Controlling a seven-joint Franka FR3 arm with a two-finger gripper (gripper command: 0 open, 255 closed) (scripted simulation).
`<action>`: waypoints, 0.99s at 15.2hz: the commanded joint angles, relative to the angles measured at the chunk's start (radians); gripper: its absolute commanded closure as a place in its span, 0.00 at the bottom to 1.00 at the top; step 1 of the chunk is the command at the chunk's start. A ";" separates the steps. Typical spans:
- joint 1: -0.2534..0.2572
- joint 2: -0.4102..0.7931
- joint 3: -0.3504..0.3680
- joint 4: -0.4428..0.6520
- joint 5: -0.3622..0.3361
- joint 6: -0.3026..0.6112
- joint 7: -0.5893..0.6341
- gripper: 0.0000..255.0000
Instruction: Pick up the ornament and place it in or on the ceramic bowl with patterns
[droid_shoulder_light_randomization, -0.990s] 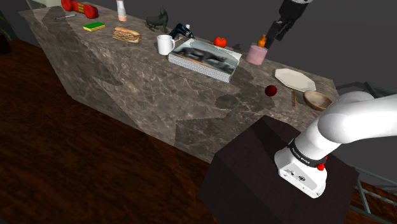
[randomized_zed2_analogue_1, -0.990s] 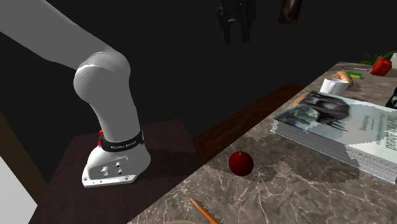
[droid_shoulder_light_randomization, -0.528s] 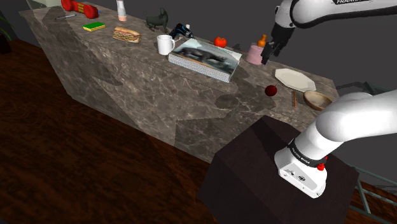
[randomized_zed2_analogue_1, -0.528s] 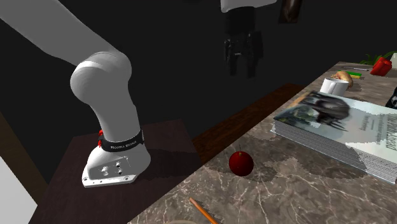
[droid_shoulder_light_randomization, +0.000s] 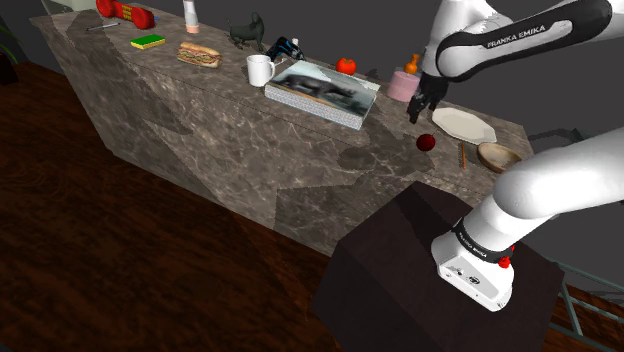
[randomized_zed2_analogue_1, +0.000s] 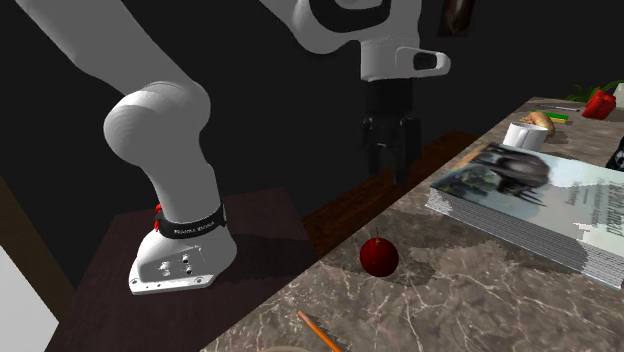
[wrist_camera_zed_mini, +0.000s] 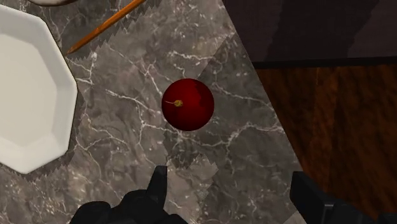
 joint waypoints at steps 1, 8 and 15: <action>-0.031 0.049 -0.015 -0.013 -0.040 0.046 0.014 0.00; -0.112 0.218 -0.047 -0.033 -0.164 0.191 0.085 0.00; -0.138 0.293 -0.063 -0.047 -0.217 0.282 0.116 0.00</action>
